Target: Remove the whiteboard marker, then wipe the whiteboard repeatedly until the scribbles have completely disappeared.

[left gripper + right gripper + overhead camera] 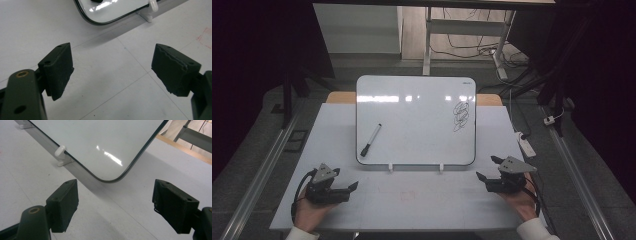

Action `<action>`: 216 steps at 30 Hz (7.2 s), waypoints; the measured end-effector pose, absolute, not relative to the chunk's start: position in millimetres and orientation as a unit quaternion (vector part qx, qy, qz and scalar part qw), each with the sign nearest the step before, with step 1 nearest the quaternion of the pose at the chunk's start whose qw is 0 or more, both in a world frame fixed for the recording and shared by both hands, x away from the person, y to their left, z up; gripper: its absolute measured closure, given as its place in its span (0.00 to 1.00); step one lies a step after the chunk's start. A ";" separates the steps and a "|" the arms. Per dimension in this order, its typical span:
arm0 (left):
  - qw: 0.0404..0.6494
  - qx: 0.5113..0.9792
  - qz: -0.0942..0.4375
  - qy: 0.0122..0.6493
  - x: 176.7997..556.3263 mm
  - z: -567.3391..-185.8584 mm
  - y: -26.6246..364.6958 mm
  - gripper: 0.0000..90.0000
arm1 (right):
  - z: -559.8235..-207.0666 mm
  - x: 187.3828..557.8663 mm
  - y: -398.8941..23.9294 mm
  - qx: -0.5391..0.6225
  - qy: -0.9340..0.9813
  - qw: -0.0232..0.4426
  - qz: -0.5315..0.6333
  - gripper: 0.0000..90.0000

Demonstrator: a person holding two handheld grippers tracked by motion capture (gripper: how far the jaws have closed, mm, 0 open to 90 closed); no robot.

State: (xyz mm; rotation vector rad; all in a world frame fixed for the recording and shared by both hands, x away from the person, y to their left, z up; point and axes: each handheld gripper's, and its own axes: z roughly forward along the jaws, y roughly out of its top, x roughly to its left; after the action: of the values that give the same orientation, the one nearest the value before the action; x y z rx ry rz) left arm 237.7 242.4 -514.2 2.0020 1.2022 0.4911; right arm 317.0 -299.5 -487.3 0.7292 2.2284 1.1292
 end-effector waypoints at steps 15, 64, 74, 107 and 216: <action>0.365 0.783 0.218 0.455 268.1 -474.5 226.2 0.20 | -484.2 317.0 -295.7 0.278 0.824 0.264 0.419 0.25; 0.270 0.805 0.352 0.394 366.0 -457.4 147.5 0.89 | -489.9 316.5 -291.4 0.280 0.833 0.263 0.398 0.26; 0.271 0.813 0.340 0.388 361.5 -450.7 147.6 0.90 | -489.5 316.3 -292.3 0.282 0.832 0.264 0.399 0.26; 0.483 0.804 0.216 0.272 307.4 -392.9 113.5 0.90 | -483.1 311.2 -278.8 0.303 0.804 0.235 0.454 0.31; 0.426 0.785 0.146 0.426 237.7 -501.7 224.4 0.27 | -413.3 357.1 -230.2 0.300 0.725 0.215 0.582 0.86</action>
State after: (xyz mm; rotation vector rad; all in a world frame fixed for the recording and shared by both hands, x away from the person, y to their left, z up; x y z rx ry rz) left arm 237.7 224.4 -501.7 1.9626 1.0647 0.3653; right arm 357.1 -230.2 -413.3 0.8313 2.0105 1.6143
